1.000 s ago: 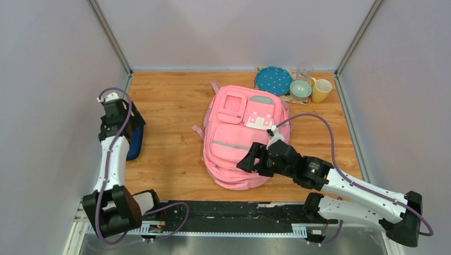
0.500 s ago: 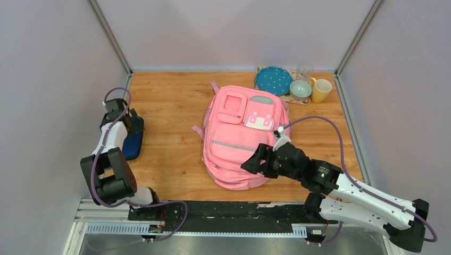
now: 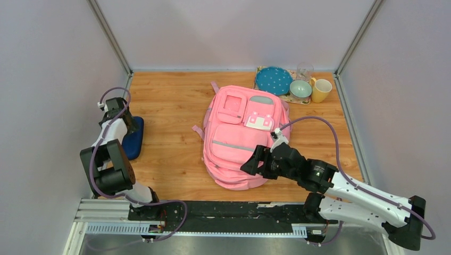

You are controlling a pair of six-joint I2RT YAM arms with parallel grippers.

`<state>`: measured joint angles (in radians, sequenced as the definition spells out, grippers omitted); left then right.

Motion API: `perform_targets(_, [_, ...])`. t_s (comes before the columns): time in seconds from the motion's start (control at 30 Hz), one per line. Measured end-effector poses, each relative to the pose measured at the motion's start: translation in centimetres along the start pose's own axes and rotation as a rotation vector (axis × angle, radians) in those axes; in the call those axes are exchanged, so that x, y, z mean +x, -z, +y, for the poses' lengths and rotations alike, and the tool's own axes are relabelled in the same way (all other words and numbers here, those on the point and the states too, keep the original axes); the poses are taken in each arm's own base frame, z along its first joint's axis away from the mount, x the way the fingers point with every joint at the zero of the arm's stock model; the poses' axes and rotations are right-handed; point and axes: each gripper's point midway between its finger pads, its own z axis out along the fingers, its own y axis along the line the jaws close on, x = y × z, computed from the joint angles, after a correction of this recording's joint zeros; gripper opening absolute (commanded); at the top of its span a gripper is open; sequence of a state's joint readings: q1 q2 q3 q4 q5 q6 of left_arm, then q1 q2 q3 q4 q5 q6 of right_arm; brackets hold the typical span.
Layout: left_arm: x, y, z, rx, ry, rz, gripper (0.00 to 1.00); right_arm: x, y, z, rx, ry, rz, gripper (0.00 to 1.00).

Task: Pack the student bag
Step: Move the stationery to the center of the board.

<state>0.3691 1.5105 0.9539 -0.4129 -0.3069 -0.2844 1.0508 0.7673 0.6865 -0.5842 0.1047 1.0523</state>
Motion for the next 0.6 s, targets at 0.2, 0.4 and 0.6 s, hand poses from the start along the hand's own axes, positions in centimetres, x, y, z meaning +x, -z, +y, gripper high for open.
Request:
perform_targets(0.2, [-1.0,-1.6,0.2,-0.044,-0.024,-0.014,0.87,0.6,-1.2,-0.8,0.062,0.023,0.035,0.78])
perform_targets(0.4, [-2.1,-3.2,-1.9,0.029,-0.030,0.007,0.85,0.9,-1.7,-1.0,0.075,0.025,0.051,0.78])
perform_targets(0.6, [-1.4,-3.5,-5.3,0.242,-0.011,0.035,0.85,0.8,-1.7,-0.9,0.074,0.015,0.046,0.78])
